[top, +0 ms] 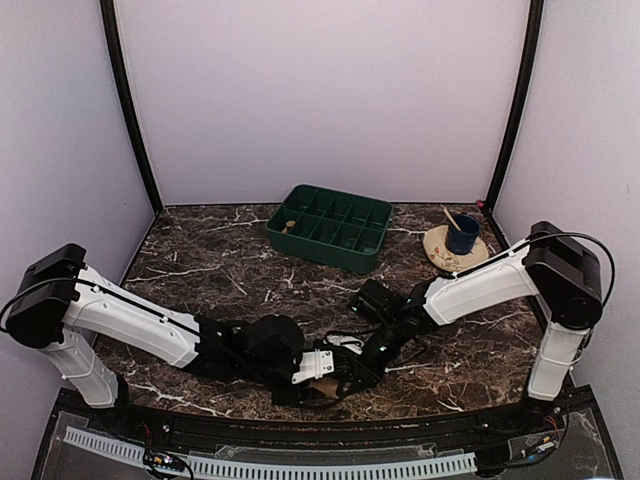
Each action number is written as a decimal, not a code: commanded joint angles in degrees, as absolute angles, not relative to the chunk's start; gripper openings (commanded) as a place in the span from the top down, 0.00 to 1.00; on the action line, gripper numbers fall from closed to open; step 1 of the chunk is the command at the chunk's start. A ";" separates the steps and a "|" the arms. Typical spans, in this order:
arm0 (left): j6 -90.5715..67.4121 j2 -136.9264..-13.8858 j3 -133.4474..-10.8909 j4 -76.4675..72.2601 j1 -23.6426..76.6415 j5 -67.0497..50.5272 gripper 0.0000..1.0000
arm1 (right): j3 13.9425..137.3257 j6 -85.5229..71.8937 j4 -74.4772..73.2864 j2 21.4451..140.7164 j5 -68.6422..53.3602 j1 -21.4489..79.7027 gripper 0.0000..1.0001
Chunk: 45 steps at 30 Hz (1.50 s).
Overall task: Roll the socks
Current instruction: Roll the sock at the center of the board.
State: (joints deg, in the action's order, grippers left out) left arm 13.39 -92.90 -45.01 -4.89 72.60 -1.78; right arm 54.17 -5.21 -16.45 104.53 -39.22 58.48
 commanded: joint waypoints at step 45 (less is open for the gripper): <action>13.22 -103.66 -52.17 6.93 70.63 -13.38 1.00 | 48.11 -9.09 -13.43 102.48 -42.24 53.85 0.71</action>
